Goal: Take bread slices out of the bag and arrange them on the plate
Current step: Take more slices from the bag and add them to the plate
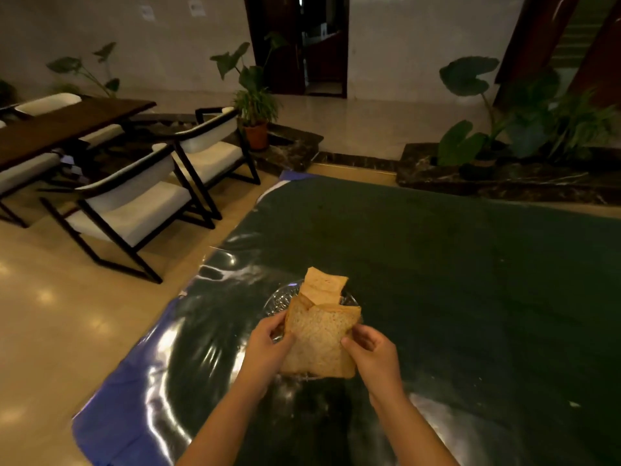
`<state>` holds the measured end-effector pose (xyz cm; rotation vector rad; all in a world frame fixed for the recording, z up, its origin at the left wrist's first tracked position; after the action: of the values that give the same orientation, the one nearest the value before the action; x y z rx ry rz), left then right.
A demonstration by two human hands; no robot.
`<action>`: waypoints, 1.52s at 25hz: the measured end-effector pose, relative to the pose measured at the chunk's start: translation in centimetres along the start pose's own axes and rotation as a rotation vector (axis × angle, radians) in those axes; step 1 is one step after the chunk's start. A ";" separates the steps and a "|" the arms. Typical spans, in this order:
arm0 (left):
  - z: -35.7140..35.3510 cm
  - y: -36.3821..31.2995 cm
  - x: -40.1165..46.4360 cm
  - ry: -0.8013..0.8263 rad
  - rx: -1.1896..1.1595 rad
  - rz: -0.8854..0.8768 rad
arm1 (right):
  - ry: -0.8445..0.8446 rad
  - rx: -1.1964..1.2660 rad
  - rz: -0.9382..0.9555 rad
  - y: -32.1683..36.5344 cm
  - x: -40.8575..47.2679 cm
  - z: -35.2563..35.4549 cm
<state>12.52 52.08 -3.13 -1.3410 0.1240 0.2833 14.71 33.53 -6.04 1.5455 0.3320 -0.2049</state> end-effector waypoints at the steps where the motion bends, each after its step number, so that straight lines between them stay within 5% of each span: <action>1: 0.4 0.6 1.0 0.009 -0.001 0.012 | -0.021 -0.018 -0.016 -0.5 0.9 -0.7; 12: 2.0 8.5 11.4 0.197 0.135 0.029 | -0.350 -0.265 -0.104 -5.7 7.3 -5.7; 24: 2.5 10.7 12.6 0.129 0.248 -0.092 | -0.447 -0.597 -0.118 -6.6 8.8 -7.3; 38: 3.1 9.3 10.5 0.193 0.121 -0.048 | -0.507 -0.423 0.122 -5.5 6.3 -7.7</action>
<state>19.78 58.34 -13.77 -1.2472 0.2659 0.1035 18.16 41.57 -13.29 1.0459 -0.1176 -0.3934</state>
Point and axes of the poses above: each hand's wrist, its own x-axis towards the middle knuckle, its own z-axis out of the back of the hand, y = z × x, the point moved 3 cm from there along x, towards the middle knuckle, and after that the axes turned 7 degrees about y, right-handed, at the moved point
